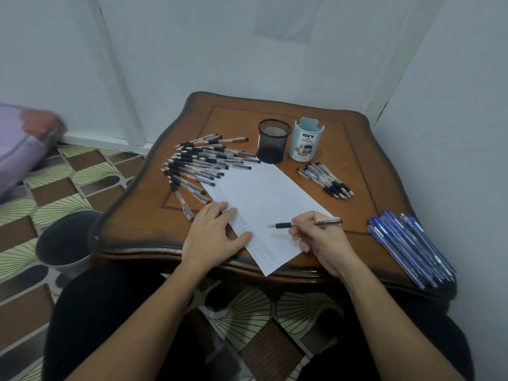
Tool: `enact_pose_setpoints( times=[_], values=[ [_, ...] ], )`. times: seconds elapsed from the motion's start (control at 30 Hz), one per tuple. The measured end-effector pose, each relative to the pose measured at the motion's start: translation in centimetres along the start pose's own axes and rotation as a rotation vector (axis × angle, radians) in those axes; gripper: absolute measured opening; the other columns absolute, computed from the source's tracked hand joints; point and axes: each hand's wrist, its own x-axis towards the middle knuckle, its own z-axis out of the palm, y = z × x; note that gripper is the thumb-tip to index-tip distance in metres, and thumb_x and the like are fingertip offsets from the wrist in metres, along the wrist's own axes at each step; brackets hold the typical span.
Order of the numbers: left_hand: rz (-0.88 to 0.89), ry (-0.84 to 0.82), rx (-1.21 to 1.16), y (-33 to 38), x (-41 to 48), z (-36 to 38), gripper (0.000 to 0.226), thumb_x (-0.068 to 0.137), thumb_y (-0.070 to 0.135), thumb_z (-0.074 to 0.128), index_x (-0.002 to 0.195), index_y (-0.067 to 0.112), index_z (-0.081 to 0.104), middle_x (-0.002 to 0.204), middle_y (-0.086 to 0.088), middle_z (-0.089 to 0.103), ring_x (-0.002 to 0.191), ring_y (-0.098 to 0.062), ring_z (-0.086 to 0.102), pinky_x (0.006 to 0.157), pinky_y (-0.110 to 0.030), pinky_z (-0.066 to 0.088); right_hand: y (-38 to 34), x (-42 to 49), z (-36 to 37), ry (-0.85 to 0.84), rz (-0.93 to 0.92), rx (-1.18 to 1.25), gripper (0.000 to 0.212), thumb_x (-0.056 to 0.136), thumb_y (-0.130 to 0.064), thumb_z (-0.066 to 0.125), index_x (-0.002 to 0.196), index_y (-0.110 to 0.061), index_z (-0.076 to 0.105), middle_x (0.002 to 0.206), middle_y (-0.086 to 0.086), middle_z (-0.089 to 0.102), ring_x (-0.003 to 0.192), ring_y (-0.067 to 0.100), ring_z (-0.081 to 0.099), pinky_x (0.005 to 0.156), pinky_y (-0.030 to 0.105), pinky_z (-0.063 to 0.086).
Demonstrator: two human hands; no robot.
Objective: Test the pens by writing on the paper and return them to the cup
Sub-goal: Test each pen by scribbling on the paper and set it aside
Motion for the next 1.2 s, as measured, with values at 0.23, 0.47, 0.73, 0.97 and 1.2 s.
enact_pose_setpoints(
  times=[0.23,0.47,0.73,0.97,1.2],
  values=[
    [-0.007,0.0,0.007,0.1,0.0,0.0,0.085,0.074,0.077,0.033,0.133,0.02,0.058,0.142,0.001,0.048,0.133,-0.017,0.038,0.113,-0.038,0.028,0.7,-1.4,0.5,-0.133,-0.089,-0.358,0.013,0.092,-0.001,0.064,0.09,-0.01,0.073,0.072,-0.005,0.073,0.068,0.007,0.067,0.062,0.012,0.046],
    [0.001,0.019,-0.017,0.1,-0.1,0.1,0.082,0.074,0.075,0.037,0.131,0.02,0.059,0.139,0.002,0.05,0.131,-0.016,0.04,0.112,-0.038,0.029,2.1,-1.9,0.3,-0.067,-0.115,-0.475,0.008,0.073,-0.018,0.069,0.071,-0.022,0.076,0.071,-0.002,0.07,0.067,0.01,0.059,0.064,0.022,0.043],
    [-0.005,0.022,-0.03,0.2,-0.1,0.0,0.083,0.072,0.076,0.036,0.131,0.021,0.06,0.14,0.003,0.05,0.132,-0.016,0.039,0.111,-0.036,0.028,2.9,-2.1,0.1,-0.09,-0.133,-0.528,0.017,0.077,-0.008,0.071,0.075,-0.024,0.077,0.072,0.0,0.071,0.069,0.009,0.062,0.066,0.026,0.047],
    [-0.01,0.023,-0.031,0.1,0.0,0.0,0.084,0.072,0.076,0.036,0.131,0.021,0.06,0.139,0.003,0.05,0.132,-0.017,0.039,0.111,-0.038,0.028,2.8,-2.1,0.3,-0.093,-0.123,-0.541,0.02,0.08,-0.003,0.072,0.075,-0.022,0.077,0.072,-0.003,0.072,0.069,0.007,0.062,0.067,0.026,0.047],
    [-0.013,0.014,-0.03,0.2,0.0,0.0,0.084,0.072,0.076,0.036,0.132,0.022,0.058,0.141,0.003,0.049,0.132,-0.016,0.038,0.112,-0.038,0.027,2.7,-1.9,0.2,-0.105,-0.101,-0.53,0.012,0.072,-0.017,0.068,0.072,-0.025,0.076,0.067,-0.002,0.068,0.067,0.009,0.059,0.065,0.029,0.045]
  ],
)
